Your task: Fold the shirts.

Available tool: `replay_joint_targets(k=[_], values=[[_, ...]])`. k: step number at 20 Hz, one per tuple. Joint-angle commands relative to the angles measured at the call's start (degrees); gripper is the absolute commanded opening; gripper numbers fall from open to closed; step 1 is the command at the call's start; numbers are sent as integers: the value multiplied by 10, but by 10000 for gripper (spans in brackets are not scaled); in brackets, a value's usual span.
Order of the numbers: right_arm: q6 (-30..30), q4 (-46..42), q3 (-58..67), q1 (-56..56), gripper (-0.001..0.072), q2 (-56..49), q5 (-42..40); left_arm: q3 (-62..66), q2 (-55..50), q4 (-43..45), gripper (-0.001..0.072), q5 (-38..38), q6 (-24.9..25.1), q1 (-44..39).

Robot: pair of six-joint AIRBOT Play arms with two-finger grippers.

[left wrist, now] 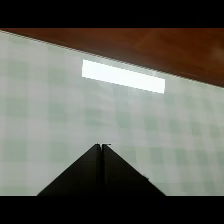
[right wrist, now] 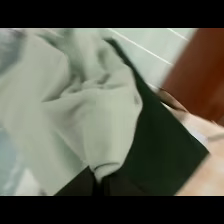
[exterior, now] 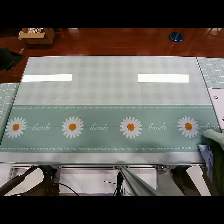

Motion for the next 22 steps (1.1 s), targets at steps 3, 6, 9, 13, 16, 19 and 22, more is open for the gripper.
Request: replay_joint_targets(k=[3,6,9,13,16,19,22], values=[[-5,-165,-71,-59,27,44,2,0,-25,5,34,93,39,1],[-10,-225,-129,-89,27,76,-26,0,-35,35,34,131,40,1],[-10,-234,-184,-118,27,93,-53,0,-49,50,34,144,40,1],[-11,-234,-238,-135,147,93,-91,0,-61,64,34,143,39,1],[-21,-235,-242,-134,459,93,-154,0,-62,64,37,137,39,1],[-46,-76,-179,-88,446,75,-270,0,-69,64,341,135,39,-12],[-92,167,-88,50,408,23,-368,0,-84,64,347,99,40,-64]])
